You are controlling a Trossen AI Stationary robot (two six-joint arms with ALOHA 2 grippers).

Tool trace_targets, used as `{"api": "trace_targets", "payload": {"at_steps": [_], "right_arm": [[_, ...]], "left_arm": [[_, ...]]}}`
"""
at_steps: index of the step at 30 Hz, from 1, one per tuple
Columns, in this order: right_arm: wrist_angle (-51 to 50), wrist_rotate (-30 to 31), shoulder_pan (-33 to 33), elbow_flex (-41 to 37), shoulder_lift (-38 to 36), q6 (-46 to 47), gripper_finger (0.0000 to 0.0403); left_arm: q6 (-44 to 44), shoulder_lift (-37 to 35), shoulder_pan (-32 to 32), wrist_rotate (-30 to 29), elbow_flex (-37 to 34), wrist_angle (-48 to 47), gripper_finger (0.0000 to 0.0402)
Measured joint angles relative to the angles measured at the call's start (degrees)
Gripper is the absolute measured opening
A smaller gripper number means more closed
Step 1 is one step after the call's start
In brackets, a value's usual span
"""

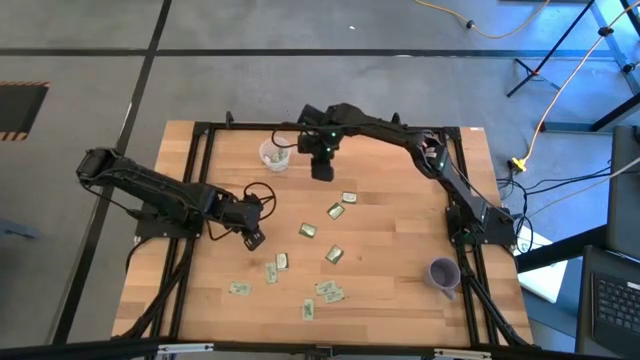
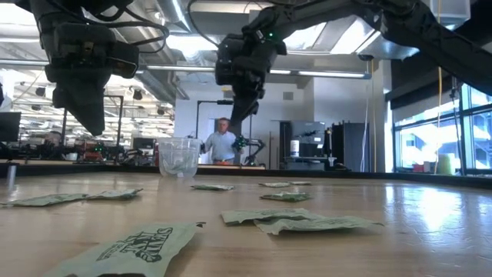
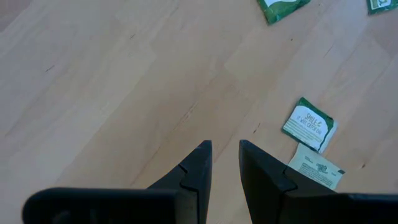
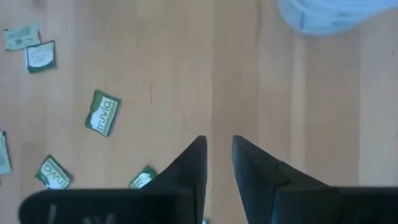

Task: Pick and place items into bin
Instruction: Put the truvia packet into the transparent bin

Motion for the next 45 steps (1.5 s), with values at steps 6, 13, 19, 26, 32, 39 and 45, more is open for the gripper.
{"api": "trace_targets", "payload": {"at_steps": [6,13,19,26,32,39,45], "right_arm": [[-4.5,7.4,0.9,0.0,-0.6,2.4,0.0081],[-1.2,7.9,1.6,-1.5,-5.3,4.9,0.0081],[15.9,8.4,1.6,-23.3,-16.5,10.3,0.0081],[35.7,14.2,2.0,-50.3,-31.6,12.8,0.0081],[40.0,14.1,3.0,-63.4,-34.8,10.8,0.0081],[49.4,10.0,3.9,-73.2,-34.7,8.9,0.0081],[60.9,9.8,4.1,-77.2,-34.7,8.5,0.0081]], "left_arm": [[0.0,0.0,0.0,0.0,0.0,0.0,0.0074],[0.0,0.0,0.0,-2.4,0.0,-0.2,0.0074],[0.0,0.0,0.0,-2.8,0.0,-0.3,0.0074],[3.3,0.0,0.0,-3.3,0.0,-0.2,0.0074],[4.1,0.0,0.0,-5.9,0.0,0.0,0.0074],[4.1,0.0,0.0,-9.5,0.0,0.0,0.0074],[4.1,0.0,0.1,-10.5,0.0,0.0,0.0074]]}}
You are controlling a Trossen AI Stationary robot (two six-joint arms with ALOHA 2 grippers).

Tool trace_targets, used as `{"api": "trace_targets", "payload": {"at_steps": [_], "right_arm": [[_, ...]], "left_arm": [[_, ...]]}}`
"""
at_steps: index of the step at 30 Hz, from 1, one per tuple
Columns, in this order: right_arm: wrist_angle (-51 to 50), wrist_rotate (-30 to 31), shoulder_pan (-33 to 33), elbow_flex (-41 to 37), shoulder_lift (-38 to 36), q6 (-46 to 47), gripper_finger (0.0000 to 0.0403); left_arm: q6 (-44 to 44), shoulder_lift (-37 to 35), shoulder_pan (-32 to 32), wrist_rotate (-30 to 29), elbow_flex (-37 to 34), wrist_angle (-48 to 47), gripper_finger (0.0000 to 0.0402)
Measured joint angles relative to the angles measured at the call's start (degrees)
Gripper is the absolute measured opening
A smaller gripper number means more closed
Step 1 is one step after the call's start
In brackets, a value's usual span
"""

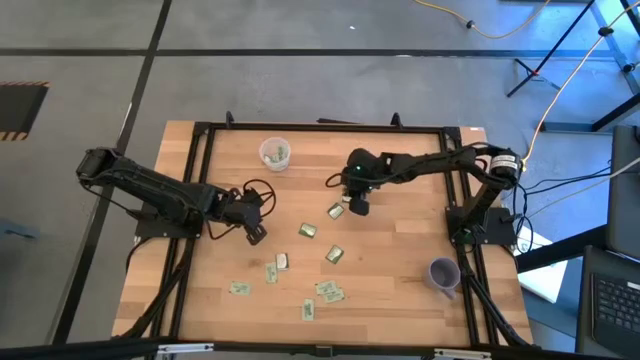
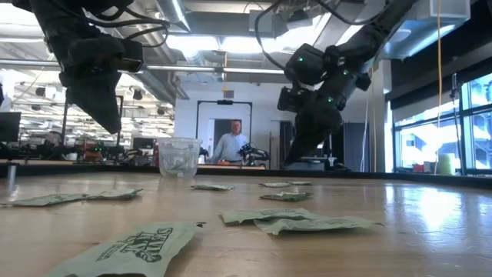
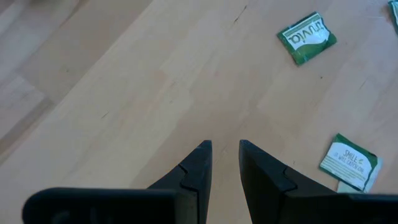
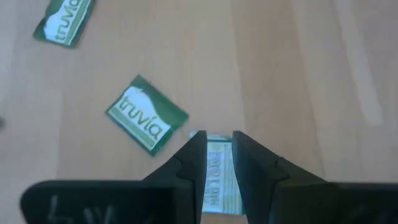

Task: Pick and place items into bin
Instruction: Put the truvia packet into the transparent bin

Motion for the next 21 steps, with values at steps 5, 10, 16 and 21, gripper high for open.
{"api": "trace_targets", "payload": {"at_steps": [5,10,16,21], "right_arm": [[1.8,0.9,0.0,-0.6,0.6,0.0,0.008],[2.1,1.1,0.0,-0.7,3.5,-0.1,0.008],[3.2,2.2,0.0,-0.5,6.2,0.0,0.008],[2.9,2.4,0.0,-0.4,7.0,0.0,0.0066]], "left_arm": [[0.0,0.0,0.0,0.0,0.0,0.0,0.0074],[0.0,0.0,0.0,0.0,0.0,0.0,0.0075],[0.0,0.0,0.0,0.1,0.0,0.0,0.0074],[0.0,0.0,0.0,0.1,0.0,0.0,0.0074]]}}
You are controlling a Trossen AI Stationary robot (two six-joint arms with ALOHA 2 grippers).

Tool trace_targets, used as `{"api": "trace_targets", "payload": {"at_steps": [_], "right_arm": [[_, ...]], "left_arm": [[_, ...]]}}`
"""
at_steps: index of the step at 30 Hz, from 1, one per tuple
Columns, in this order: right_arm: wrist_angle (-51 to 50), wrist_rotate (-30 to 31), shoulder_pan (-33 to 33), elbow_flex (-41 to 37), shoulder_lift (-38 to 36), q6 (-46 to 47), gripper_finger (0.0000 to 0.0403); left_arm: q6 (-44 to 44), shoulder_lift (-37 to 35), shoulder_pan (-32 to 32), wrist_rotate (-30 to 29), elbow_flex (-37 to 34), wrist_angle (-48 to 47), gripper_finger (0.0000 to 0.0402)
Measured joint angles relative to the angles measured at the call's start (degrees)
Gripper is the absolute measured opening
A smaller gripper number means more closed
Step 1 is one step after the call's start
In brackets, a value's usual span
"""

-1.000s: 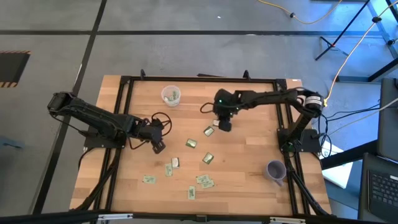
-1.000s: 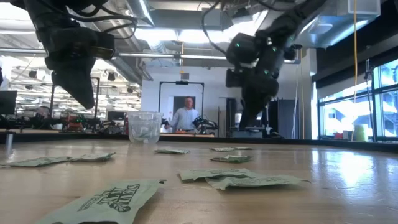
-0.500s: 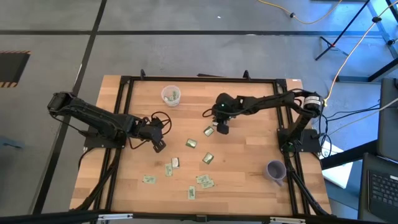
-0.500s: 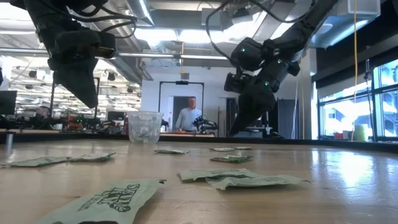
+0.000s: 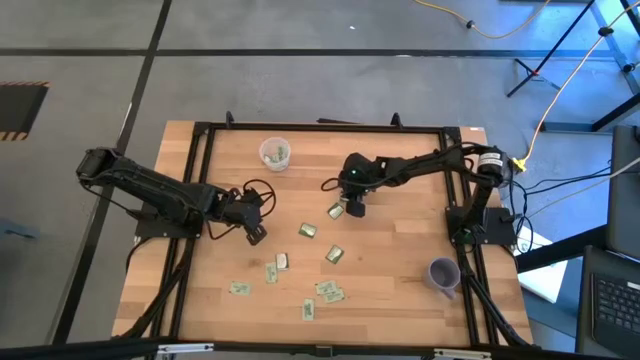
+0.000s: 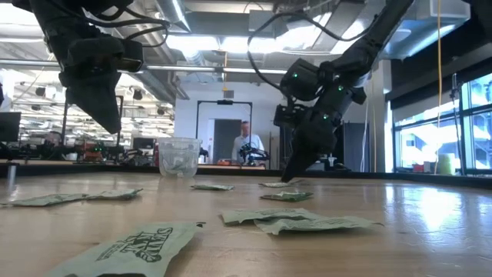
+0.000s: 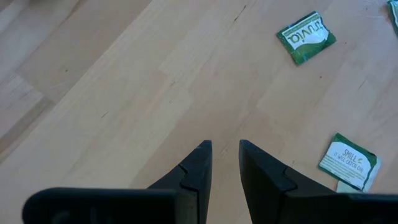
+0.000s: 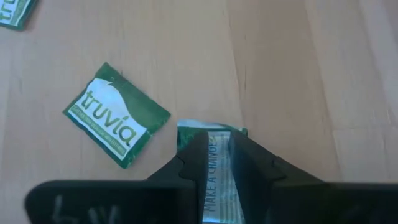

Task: Pick and place items into bin
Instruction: Put the truvia packet into the transparent bin

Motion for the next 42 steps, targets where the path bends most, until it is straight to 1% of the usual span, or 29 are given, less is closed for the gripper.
{"api": "trace_targets", "payload": {"at_steps": [8,11,15,19,22,27,30,32,35,39,42], "right_arm": [[-0.4,0.1,0.0,0.0,0.0,0.0,0.0008],[-1.7,0.2,0.0,1.1,-0.8,0.0,0.0004],[-5.9,0.4,0.0,4.0,-2.5,0.0,0.001],[-8.0,0.3,-0.3,10.5,-4.0,-0.6,0.0011],[-9.1,0.4,-0.4,16.2,-3.8,-3.1,0.0011],[-6.8,0.2,-1.7,27.1,-3.4,-5.4,0.0011],[-1.6,0.0,-2.9,32.3,-1.9,-5.3,0.0009],[2.8,-0.7,-3.6,35.6,-0.2,-4.1,0.0004],[6.0,-3.9,-4.0,40.7,3.5,-2.7,0.0004],[5.8,-7.0,-4.1,48.4,9.9,-1.6,0.0005],[5.1,-7.6,-4.0,53.1,15.4,-1.6,0.0005]], "left_arm": [[0.0,0.0,0.0,0.0,0.0,0.0,0.0074],[0.0,0.0,0.0,0.1,0.0,0.0,0.0074],[0.0,0.0,0.0,0.1,0.0,0.0,0.0074],[0.0,0.0,0.0,0.1,0.0,0.0,0.0074],[0.0,0.0,0.0,0.2,0.0,0.0,0.0074],[0.0,0.0,0.0,0.2,0.0,0.0,0.0074],[0.0,0.0,0.0,0.2,0.0,0.0,0.0074],[0.0,0.0,0.0,0.2,0.0,0.0,0.0074],[0.0,0.0,0.0,0.2,0.0,0.0,0.0074],[0.0,0.0,0.0,0.2,0.0,0.0,0.0074],[-0.2,0.0,0.0,0.3,0.0,0.0,0.0074]]}}
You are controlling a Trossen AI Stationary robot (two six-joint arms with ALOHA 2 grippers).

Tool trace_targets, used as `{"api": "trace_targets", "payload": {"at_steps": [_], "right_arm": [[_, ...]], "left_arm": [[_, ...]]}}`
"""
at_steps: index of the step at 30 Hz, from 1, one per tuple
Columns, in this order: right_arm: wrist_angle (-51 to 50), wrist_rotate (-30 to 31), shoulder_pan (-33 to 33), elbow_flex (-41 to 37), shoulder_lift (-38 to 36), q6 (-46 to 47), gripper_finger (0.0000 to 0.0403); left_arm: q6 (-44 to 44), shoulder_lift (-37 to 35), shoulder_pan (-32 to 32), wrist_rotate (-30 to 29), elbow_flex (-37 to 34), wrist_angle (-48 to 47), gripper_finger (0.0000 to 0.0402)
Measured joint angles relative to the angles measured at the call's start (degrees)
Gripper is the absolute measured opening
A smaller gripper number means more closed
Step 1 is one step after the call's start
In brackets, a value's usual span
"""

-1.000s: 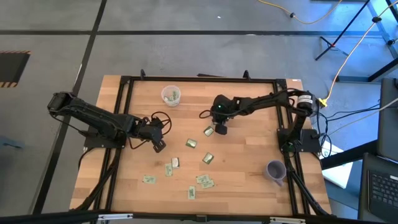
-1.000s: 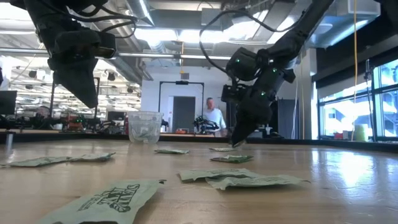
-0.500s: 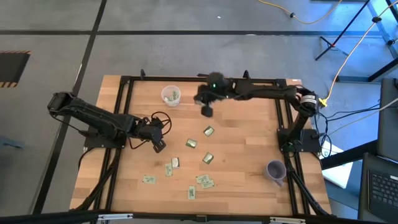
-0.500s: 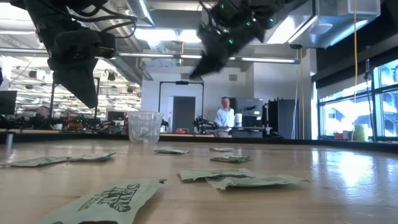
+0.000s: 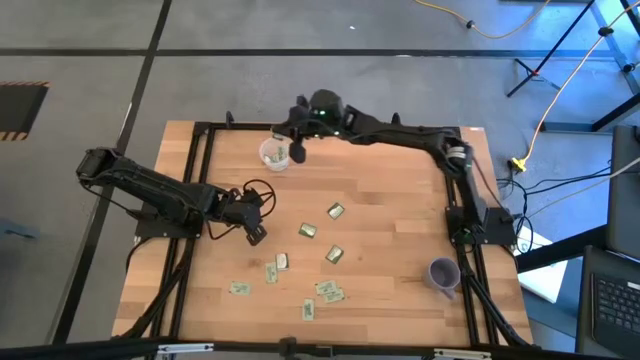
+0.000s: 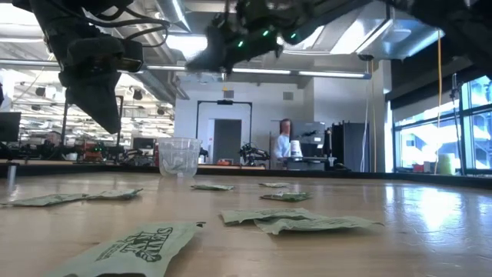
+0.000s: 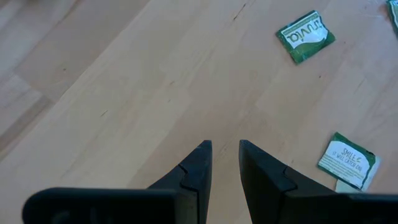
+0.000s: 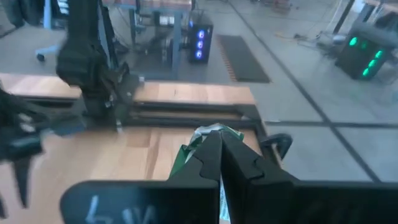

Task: Pick and place items into bin
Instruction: Put the truvia packet into the transparent bin

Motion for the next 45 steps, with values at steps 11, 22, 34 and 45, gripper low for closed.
{"api": "trace_targets", "payload": {"at_steps": [11,22,34,45], "right_arm": [[-9.4,0.0,-0.3,10.2,14.7,0.0,0.0006],[-10.6,1.3,-0.5,10.4,17.7,-1.6,0.0006],[-9.3,8.3,-0.8,10.4,17.4,-1.7,0.0006],[-9.4,8.1,-0.5,10.4,17.4,-4.6,0.0035]], "left_arm": [[0.0,0.0,0.0,0.3,0.0,0.0,0.0074],[0.0,0.0,0.0,0.1,0.0,0.0,0.0074],[0.0,0.0,0.0,-0.3,0.0,0.1,0.0074],[0.0,0.0,0.0,-0.4,0.0,0.1,0.0074]]}}
